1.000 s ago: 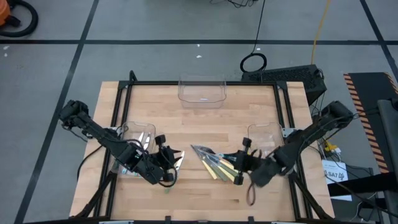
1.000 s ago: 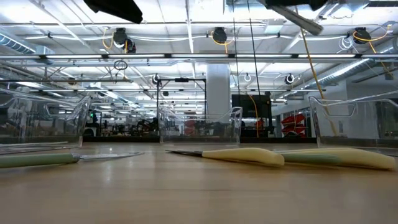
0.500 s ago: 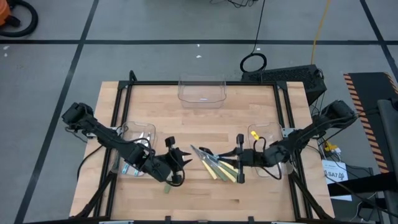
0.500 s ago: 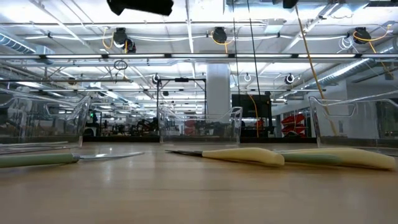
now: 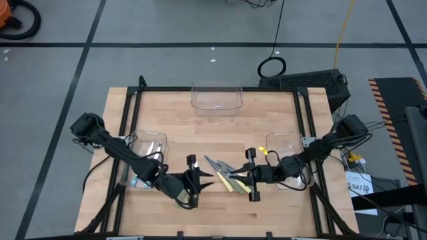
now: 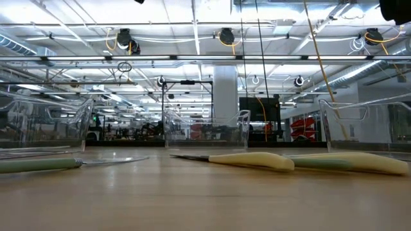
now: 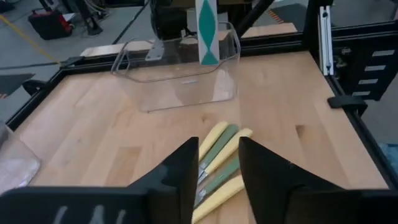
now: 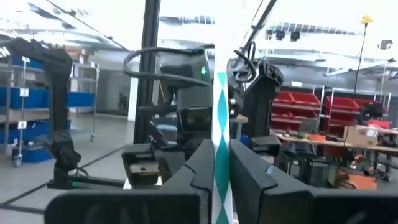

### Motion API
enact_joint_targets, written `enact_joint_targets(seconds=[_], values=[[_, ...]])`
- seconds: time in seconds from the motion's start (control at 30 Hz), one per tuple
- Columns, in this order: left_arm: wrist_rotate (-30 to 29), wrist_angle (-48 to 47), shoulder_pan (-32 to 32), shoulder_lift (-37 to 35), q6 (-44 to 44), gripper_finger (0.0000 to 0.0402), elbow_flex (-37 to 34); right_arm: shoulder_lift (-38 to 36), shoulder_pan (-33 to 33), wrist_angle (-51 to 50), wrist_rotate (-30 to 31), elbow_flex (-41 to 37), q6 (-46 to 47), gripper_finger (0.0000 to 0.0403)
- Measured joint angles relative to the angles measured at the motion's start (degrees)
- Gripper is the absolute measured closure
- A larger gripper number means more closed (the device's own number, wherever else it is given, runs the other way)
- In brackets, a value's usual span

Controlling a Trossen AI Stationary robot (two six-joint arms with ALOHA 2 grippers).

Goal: Sort silverware by color (type)
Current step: Put the white and blue patterned knife into the bottom left transparent bin

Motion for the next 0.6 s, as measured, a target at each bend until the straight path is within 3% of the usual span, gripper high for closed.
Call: enact_joint_targets(seconds=[0.33,0.6], values=[[-0.11,6.96,0.39,0.80,1.66,0.0154,0.02,3.01,-0.44,5.63,-1.31,0.05,-1.01,0.0380],[-0.46,13.99,0.70,3.16,5.57,0.0140,-0.02,6.68,-0.70,11.16,-1.32,0.58,-1.29,0.0380]])
